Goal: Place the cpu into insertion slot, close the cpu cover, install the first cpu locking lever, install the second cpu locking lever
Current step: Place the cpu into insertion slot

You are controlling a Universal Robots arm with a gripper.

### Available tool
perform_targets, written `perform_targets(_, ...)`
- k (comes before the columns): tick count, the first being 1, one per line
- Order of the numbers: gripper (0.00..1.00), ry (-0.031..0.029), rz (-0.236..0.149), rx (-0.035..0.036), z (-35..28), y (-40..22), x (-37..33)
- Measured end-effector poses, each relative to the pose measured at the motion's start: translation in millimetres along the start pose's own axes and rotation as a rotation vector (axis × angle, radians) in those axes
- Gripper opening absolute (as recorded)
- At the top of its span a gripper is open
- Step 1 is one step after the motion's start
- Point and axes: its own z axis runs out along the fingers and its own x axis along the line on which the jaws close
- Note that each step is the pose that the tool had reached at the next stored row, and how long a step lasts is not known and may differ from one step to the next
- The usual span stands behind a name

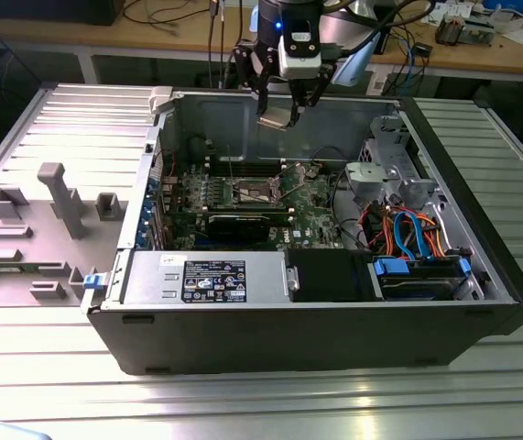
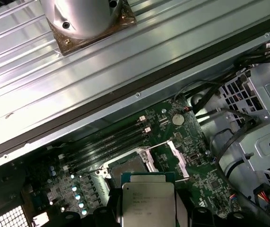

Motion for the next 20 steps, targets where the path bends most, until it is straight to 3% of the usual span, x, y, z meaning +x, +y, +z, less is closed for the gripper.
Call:
perform_targets(6, 0.55, -0.0067, 0.082, -0.0013, 0.5, -0.1, 0.0)
perform_targets(20, 0.55, -0.0071, 0.086, -0.0015, 0.6, 0.0, 0.0)
